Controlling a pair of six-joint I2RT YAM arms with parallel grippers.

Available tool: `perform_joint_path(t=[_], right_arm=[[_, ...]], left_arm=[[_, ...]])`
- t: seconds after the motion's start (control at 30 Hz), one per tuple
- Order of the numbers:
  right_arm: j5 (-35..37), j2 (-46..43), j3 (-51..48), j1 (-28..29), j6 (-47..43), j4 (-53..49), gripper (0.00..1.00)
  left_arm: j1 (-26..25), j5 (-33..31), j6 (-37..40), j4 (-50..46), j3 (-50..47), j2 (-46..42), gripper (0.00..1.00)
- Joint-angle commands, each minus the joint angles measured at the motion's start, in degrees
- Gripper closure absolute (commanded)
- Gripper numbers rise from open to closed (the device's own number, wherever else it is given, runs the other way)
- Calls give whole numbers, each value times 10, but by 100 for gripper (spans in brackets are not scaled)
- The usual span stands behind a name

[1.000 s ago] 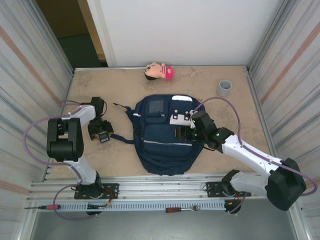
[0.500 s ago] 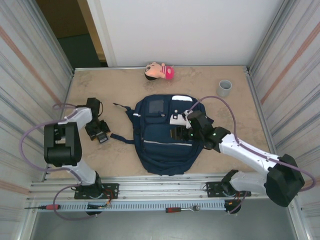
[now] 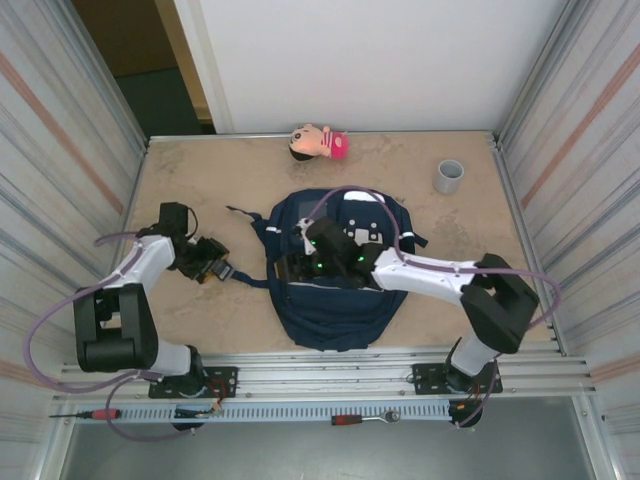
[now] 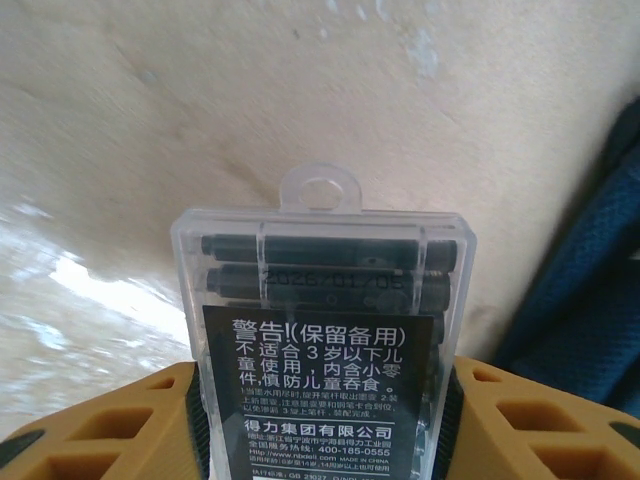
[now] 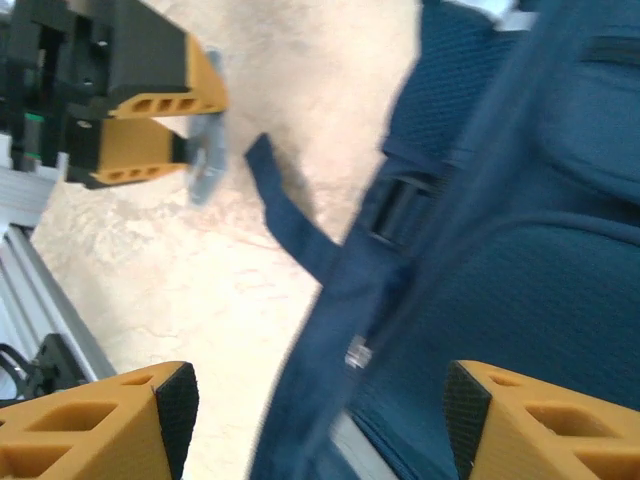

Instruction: Pack the student bag

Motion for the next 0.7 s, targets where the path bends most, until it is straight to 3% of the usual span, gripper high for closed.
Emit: perform_joint_path(t=[0.0, 0.3, 0.57, 0.67], right_arm=[[-21, 27, 15, 1, 52, 55, 34], [-80, 95, 53, -9, 85, 100, 33], [-120, 137, 81, -19, 99, 137, 35], [-101, 146, 96, -23, 84, 109, 37]], left_arm=[[-2, 81, -95, 67, -23, -31, 55], [-22, 143, -215, 168, -68, -53, 55], [-49, 160, -279, 220, -76, -57, 55], [-54, 154, -277, 218, -71, -58, 54]])
